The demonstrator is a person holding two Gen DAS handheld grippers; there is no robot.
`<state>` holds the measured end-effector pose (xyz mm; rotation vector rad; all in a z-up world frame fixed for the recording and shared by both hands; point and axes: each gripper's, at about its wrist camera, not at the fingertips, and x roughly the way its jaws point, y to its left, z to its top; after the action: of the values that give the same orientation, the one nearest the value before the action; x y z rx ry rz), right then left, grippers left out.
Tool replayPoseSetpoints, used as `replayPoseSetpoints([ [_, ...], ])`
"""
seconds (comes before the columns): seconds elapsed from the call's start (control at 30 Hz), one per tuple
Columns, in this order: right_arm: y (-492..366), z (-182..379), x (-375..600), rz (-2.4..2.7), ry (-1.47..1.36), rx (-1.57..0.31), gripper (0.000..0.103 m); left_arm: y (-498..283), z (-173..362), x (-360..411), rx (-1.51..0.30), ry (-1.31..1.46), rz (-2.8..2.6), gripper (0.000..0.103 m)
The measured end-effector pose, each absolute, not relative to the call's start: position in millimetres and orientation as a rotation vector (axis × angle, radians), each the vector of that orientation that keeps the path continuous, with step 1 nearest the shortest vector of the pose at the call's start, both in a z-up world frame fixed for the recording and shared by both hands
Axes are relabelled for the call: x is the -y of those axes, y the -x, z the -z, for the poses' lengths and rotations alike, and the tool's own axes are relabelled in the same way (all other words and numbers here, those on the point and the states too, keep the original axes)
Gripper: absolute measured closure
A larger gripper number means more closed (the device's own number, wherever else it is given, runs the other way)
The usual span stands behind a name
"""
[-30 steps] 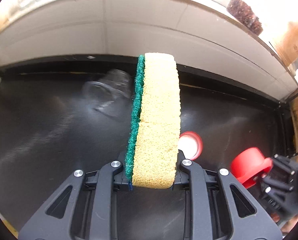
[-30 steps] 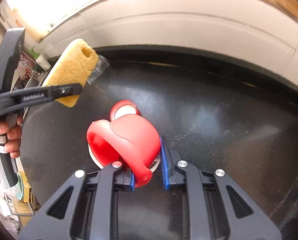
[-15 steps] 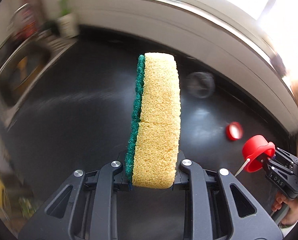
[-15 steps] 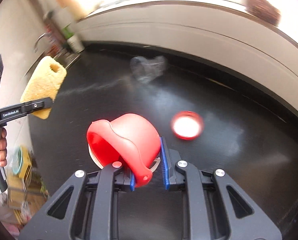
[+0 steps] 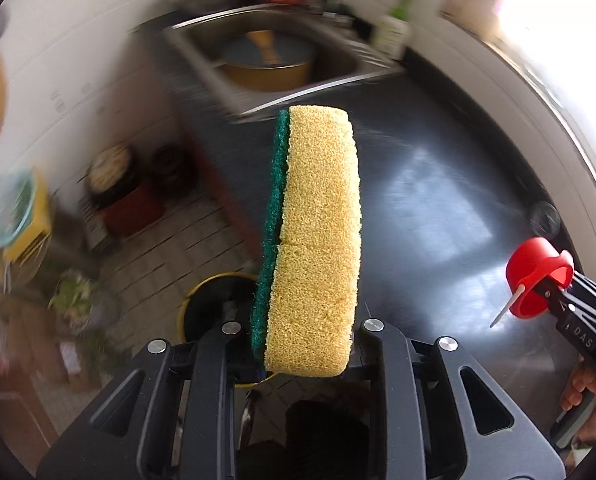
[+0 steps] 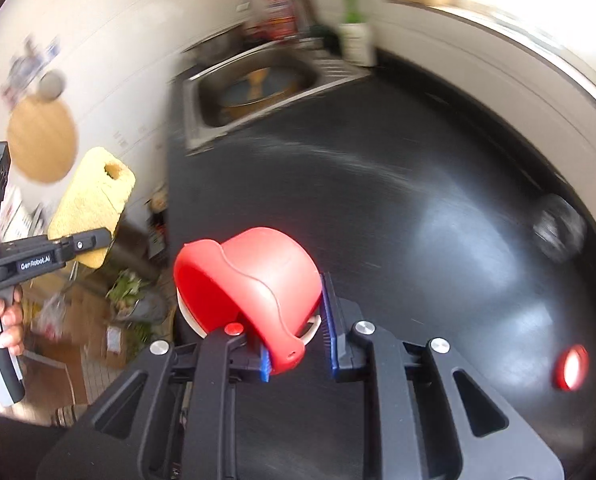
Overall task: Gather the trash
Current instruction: 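Carry the sponge and red cup over the bin with both tools, then open both tools to drop the sponge and red cup into the bin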
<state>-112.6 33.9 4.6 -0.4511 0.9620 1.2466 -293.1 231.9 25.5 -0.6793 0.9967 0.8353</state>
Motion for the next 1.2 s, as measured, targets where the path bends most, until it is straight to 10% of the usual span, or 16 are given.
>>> replayPoseSetpoints([
  [0.47,231.9,29.6,-138.3,-1.463,0.699,-0.987,0.083,436.5,22.2,-239.7,-1.043,0.867,-1.031,0.08],
  [1.2,307.3,107.7,-183.5,-1.526,0.93,-1.048,0.083,444.8,119.3,-253.7,-1.093,1.069,-0.963,0.08],
])
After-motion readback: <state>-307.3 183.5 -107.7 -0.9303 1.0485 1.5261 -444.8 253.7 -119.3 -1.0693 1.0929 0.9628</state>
